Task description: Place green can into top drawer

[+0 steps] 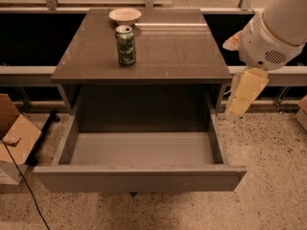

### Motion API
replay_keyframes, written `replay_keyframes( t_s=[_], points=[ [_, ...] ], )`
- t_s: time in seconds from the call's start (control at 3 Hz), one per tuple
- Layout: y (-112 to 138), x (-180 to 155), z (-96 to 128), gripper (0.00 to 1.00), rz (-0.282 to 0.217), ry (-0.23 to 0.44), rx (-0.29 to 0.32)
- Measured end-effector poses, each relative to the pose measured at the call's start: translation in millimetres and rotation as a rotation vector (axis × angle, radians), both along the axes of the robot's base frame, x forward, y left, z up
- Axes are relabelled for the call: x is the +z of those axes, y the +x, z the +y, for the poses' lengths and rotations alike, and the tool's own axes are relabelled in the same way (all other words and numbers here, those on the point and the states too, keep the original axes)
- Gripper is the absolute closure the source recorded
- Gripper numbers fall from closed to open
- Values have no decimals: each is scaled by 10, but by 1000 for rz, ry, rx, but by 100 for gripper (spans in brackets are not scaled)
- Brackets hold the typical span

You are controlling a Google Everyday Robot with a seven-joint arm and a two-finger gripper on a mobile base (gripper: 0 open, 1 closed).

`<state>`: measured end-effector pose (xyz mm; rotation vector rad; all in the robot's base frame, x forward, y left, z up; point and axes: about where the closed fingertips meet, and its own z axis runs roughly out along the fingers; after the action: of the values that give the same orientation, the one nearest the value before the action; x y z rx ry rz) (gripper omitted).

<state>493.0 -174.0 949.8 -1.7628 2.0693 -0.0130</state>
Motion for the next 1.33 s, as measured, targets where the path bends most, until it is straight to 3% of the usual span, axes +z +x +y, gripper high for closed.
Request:
replay_keyframes(
  t_s=[1.0, 1.33],
  points=[
    [1210, -282, 306, 0, -10, 64, 71],
    [1210, -283, 306, 0, -10, 64, 71]
  ],
)
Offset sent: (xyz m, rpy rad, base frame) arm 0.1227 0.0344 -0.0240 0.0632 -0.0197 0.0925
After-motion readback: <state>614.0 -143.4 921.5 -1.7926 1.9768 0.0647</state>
